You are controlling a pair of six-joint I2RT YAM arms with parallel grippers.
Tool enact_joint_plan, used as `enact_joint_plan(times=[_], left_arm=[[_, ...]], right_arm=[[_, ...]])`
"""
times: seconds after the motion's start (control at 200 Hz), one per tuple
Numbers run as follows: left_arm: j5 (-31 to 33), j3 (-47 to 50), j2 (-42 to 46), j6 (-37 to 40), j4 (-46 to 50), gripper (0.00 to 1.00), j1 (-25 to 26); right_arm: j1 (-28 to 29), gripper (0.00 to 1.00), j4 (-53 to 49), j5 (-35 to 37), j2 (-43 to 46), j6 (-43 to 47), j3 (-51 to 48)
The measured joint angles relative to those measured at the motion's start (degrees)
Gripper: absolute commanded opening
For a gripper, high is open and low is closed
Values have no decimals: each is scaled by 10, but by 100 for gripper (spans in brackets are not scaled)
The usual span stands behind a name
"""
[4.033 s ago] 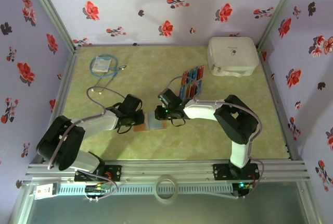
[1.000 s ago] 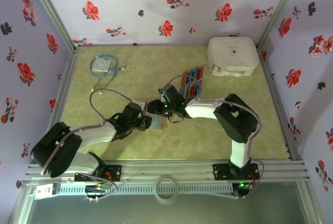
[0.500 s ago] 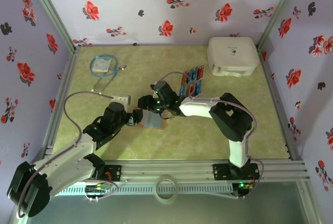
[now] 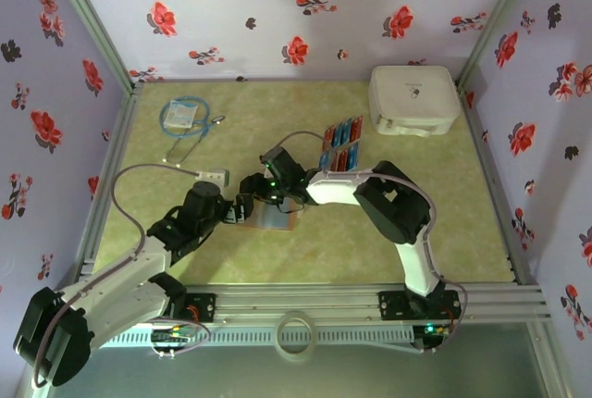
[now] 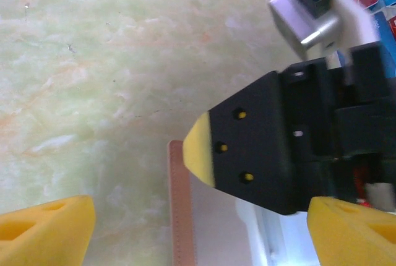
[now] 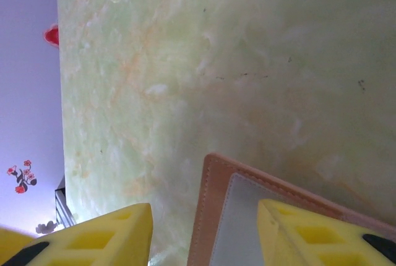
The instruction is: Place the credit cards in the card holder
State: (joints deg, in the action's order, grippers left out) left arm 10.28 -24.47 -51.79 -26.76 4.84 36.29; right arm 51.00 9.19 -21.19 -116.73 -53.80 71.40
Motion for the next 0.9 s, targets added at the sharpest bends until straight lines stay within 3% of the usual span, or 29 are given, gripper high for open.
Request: enact_joint_plan(times=[0.235, 0.47, 0.645, 0.9], left_arm=[[-48, -10, -13, -5, -46, 100, 2], [-102, -21, -51, -3, -57, 100, 6], [-28, -20, -77, -3, -21, 100, -17], [-8, -20, -79, -3, -11, 100, -17]], right_arm=[[-14, 48, -68, 48, 84, 52, -36], [-17, 47, -73, 84, 132, 68, -97], [-20, 46, -110, 79, 158, 91, -146], [-45, 46, -148, 90, 186, 125, -162]])
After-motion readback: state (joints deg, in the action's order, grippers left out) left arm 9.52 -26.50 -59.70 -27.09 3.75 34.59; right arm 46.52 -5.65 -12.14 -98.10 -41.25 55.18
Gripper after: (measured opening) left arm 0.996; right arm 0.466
